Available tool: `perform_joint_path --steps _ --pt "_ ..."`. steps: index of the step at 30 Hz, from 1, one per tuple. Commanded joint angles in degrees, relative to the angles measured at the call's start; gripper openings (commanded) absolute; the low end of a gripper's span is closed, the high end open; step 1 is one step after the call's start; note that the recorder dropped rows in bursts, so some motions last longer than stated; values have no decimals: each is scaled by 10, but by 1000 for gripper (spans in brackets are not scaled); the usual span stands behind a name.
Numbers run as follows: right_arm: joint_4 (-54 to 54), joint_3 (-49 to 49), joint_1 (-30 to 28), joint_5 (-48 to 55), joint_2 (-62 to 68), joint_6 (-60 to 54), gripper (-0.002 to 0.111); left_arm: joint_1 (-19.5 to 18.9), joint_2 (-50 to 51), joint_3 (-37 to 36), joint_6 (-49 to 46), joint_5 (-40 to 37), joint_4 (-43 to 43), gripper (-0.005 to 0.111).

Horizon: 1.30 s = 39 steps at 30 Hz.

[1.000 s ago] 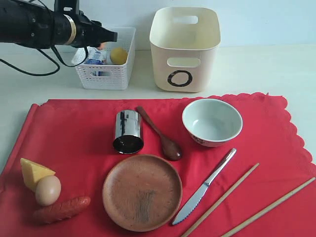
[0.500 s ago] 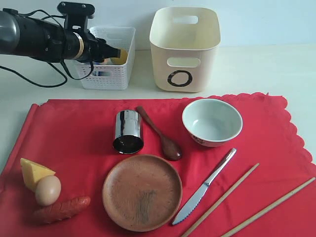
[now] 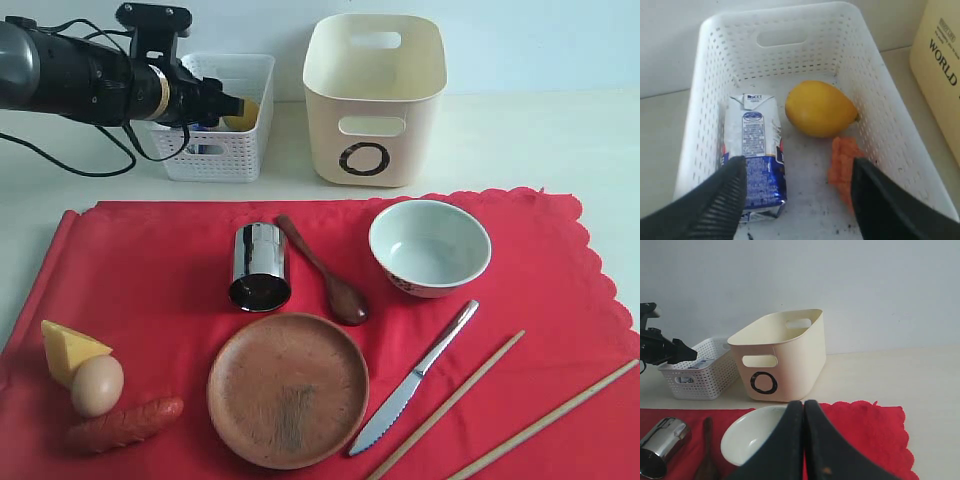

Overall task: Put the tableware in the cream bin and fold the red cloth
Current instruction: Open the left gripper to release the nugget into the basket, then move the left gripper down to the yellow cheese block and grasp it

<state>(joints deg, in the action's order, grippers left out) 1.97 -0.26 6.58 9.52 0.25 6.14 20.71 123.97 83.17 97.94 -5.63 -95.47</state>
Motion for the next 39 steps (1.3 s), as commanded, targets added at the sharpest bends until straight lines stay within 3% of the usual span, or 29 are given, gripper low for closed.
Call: perform_joint_path --steps 1,10,35,39 --pt "-4 3 1 -6 -2 -1 0 -1 -3 3 -3 -7 -2 59" --pt "-4 3 1 -6 -2 -1 0 -1 -58 -36 -3 -5 4 59" --pt "-4 3 1 -6 -2 -1 0 -1 -392 -301 -1 1 5 59" --pt "-4 3 1 -6 -2 -1 0 -1 -421 -349 0 36 50 59"
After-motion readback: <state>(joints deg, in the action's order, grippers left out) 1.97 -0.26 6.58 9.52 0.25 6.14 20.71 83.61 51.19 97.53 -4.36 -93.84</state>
